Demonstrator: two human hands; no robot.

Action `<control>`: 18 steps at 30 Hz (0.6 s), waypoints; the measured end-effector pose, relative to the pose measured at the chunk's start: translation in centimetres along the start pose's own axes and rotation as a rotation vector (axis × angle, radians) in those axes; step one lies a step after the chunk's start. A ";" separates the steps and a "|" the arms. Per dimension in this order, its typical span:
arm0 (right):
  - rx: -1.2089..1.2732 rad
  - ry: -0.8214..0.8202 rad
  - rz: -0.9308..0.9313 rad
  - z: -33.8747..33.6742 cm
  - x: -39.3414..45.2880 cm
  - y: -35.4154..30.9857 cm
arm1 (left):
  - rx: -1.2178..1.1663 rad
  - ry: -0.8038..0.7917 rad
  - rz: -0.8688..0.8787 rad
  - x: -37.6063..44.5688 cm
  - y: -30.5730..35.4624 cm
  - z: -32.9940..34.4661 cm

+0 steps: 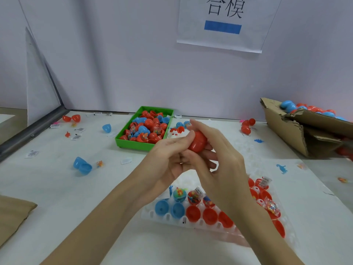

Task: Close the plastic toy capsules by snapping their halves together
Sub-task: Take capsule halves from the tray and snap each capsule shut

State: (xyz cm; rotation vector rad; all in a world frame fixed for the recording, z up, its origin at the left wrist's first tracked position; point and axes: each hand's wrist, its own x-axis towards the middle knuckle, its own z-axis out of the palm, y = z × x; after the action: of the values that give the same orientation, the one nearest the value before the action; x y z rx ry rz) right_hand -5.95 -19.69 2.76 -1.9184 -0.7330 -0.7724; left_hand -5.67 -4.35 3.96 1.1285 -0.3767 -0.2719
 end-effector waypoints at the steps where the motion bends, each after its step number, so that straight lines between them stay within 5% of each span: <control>1: 0.030 0.004 -0.008 0.1 0.0 -0.1 | -0.041 -0.031 -0.007 0.1 0.0 -0.1; 13: -0.176 0.114 -0.092 -1.1 0.1 1.0 | -0.109 -0.022 -0.122 0.0 -0.9 0.8; 18: 0.003 0.035 -0.009 -0.8 0.1 1.0 | -0.199 0.087 -0.083 0.4 -1.5 1.3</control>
State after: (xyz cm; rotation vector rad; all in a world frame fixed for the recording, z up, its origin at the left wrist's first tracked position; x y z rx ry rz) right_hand -5.26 -20.77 2.61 -1.8960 -0.7213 -0.8080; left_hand -5.92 -6.17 3.12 0.9580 -0.2210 -0.3252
